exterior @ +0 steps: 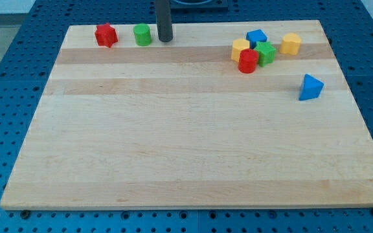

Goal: Push the green star closer to the red star

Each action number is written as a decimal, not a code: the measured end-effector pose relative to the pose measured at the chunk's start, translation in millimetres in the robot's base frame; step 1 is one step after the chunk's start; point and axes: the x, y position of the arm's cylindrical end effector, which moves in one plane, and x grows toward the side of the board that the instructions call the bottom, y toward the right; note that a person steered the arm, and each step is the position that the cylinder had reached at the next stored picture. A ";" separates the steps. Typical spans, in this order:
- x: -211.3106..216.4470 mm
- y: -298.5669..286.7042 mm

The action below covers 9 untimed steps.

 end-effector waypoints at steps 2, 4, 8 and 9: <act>-3.8 -52.9; -3.8 -48.3; -4.4 157.3; -17.7 187.4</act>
